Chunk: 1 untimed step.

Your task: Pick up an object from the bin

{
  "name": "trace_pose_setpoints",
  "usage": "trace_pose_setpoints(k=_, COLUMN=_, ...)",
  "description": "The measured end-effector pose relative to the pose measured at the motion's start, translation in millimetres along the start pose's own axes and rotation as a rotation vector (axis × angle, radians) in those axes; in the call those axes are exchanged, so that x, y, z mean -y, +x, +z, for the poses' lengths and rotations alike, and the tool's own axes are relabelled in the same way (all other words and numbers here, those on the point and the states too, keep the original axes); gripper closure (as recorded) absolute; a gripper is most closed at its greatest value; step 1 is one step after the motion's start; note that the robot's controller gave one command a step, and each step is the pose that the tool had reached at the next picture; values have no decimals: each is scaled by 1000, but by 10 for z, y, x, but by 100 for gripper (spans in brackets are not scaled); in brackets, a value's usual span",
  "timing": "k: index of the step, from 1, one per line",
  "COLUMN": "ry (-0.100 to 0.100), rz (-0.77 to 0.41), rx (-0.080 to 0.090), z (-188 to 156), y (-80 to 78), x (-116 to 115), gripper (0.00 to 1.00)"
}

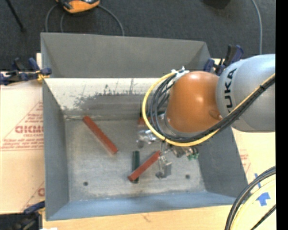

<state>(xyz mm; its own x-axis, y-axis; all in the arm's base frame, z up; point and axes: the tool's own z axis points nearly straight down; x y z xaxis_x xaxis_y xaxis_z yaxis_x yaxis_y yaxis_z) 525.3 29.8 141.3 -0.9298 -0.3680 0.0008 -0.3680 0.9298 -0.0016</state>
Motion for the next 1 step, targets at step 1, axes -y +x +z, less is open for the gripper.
trace_pose_setpoints(k=1, ry=0, rz=-202, rx=4, z=112, y=-113, x=-187, gripper=0)
